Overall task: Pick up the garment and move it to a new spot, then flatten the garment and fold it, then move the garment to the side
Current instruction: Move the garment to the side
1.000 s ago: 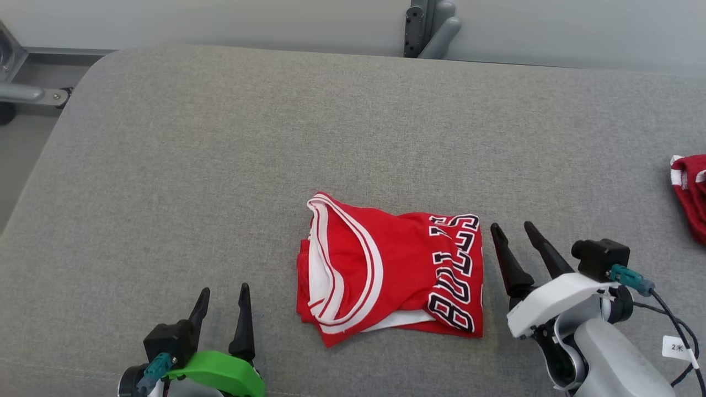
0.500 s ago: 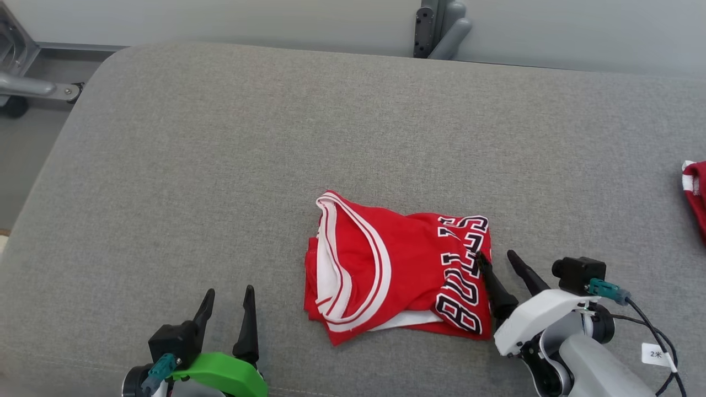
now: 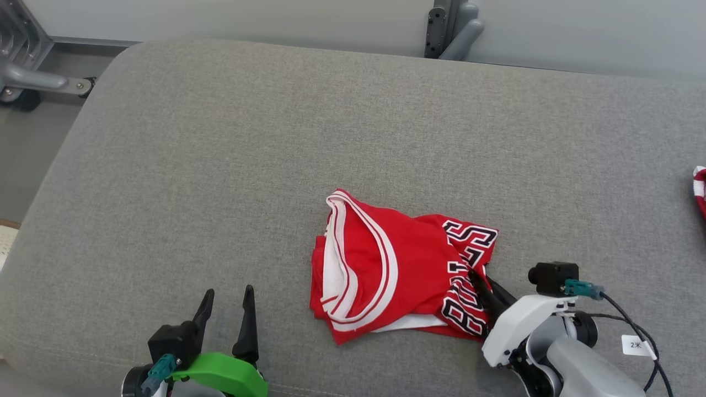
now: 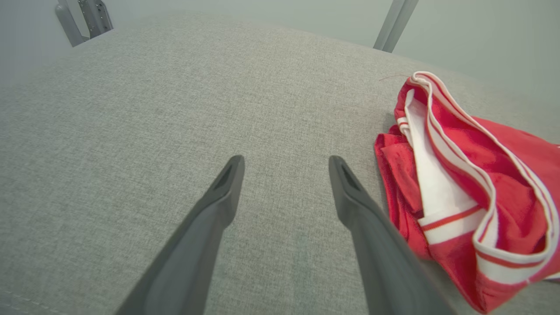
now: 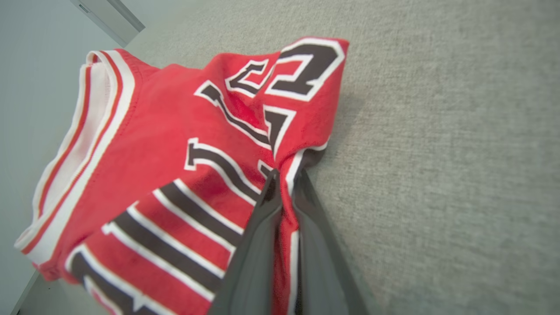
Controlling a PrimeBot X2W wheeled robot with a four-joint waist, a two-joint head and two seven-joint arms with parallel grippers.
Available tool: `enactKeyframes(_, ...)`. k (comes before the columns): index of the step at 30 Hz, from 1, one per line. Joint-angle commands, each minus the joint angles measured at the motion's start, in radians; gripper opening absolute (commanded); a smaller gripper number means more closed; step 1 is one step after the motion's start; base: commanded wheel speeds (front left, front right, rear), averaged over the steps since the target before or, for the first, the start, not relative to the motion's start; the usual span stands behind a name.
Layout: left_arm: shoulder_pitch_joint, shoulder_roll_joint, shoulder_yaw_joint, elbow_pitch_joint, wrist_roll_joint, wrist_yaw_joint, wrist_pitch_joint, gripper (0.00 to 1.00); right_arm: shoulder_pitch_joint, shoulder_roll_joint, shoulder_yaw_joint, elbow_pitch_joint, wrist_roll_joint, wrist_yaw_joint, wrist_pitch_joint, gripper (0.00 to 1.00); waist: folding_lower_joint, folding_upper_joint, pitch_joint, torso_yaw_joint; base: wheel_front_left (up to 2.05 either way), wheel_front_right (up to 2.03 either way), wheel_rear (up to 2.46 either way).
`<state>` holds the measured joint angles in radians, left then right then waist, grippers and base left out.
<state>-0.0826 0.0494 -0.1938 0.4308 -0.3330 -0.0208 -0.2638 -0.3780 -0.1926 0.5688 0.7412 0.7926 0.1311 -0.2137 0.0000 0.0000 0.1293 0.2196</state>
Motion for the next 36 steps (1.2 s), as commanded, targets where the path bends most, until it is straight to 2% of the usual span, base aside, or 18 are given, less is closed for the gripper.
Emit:
enactKeyframes(1, 0.008, 0.003, 0.002, -0.002, -0.007, 0.001, 0.000, 1.00, -0.005, -0.012, 0.003, 0.009, 0.005, -0.001, -0.002, 0.00, 0.0000, 0.0000, -0.001, -0.003, 0.00, 0.00, 0.00)
enactKeyframes(6, -0.001, 0.003, -0.003, -0.013, -0.012, 0.001, 0.000, 1.00, -0.066, -0.053, -0.005, -0.052, -0.036, -0.001, -0.046, 0.00, 0.0000, 0.0000, -0.015, -0.019, 0.00, 0.00, 0.00)
enactKeyframes(10, 0.004, 0.003, -0.004, -0.023, -0.014, -0.003, 0.001, 1.00, -0.103, -0.068, -0.033, -0.158, -0.100, -0.001, -0.053, 0.00, 0.0000, 0.0000, -0.041, -0.042, 0.00, 0.00, 0.00)
enactKeyframes(15, 0.017, 0.003, -0.003, -0.032, -0.016, -0.005, 0.000, 1.00, -0.081, -0.046, -0.073, -0.325, -0.162, -0.001, -0.051, 0.00, 0.0000, 0.0000, -0.077, -0.090, 0.00, 0.00, 0.00)
enactKeyframes(19, 0.016, 0.003, -0.008, -0.042, -0.017, -0.008, 0.000, 1.00, -0.032, -0.027, -0.064, -0.361, -0.164, -0.001, -0.050, 0.00, 0.0000, 0.0000, -0.095, -0.145, 0.00, 0.00, 0.00)
enactKeyframes(25, 0.011, 0.003, -0.011, -0.052, 0.000, -0.012, 0.000, 1.00, 0.026, -0.013, -0.077, -0.319, -0.162, -0.001, -0.051, 0.00, 0.0000, 0.0000, -0.100, -0.264, 0.00, 0.00, 0.00)
enactKeyframes(36, -0.020, 0.003, 0.005, -0.056, 0.030, -0.024, 0.001, 1.00, 0.056, 0.009, -0.072, -0.297, -0.166, -0.001, -0.051, 0.00, 0.0000, 0.0000, -0.082, -0.565, 0.00, 0.00, 0.00)
